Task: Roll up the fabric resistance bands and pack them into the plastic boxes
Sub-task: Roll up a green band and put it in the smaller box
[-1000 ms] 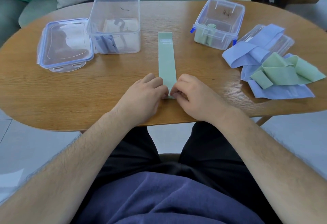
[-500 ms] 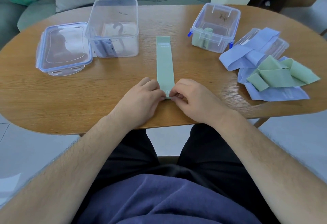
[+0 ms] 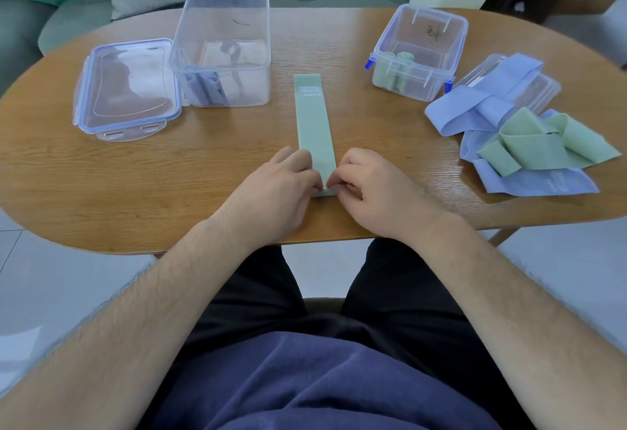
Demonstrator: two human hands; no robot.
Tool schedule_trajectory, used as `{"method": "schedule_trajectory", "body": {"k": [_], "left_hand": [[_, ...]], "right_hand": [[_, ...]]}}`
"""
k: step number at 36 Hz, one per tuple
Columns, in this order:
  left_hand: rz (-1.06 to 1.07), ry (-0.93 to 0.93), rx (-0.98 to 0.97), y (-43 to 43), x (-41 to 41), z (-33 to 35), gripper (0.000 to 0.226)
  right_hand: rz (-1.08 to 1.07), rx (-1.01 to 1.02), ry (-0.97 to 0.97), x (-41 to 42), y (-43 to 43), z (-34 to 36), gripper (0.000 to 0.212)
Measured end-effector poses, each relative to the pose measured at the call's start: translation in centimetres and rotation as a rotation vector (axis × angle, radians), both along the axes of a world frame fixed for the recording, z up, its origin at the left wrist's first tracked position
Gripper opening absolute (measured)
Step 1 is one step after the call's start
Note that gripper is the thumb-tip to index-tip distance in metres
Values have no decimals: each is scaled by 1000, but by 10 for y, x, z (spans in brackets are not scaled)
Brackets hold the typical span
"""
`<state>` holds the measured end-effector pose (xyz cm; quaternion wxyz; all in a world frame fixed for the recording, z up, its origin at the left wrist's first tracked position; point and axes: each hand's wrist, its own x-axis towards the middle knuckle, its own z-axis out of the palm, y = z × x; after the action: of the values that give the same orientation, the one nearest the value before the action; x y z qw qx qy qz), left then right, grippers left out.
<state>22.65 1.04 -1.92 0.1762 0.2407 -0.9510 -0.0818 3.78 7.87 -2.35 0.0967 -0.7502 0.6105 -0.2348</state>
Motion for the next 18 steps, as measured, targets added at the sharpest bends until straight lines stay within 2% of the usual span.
{"method": "schedule_trajectory", "body": {"k": [7, 12, 18], "left_hand": [[10, 35, 27, 2, 4, 2, 9], [9, 39, 12, -5, 5, -4, 9], [47, 92, -21, -6, 3, -9, 24]], "right_hand": [[23, -4, 33, -1, 3, 4, 10], [12, -14, 34, -3, 0, 1, 9], [-53, -47, 19, 1, -4, -7, 15]]}}
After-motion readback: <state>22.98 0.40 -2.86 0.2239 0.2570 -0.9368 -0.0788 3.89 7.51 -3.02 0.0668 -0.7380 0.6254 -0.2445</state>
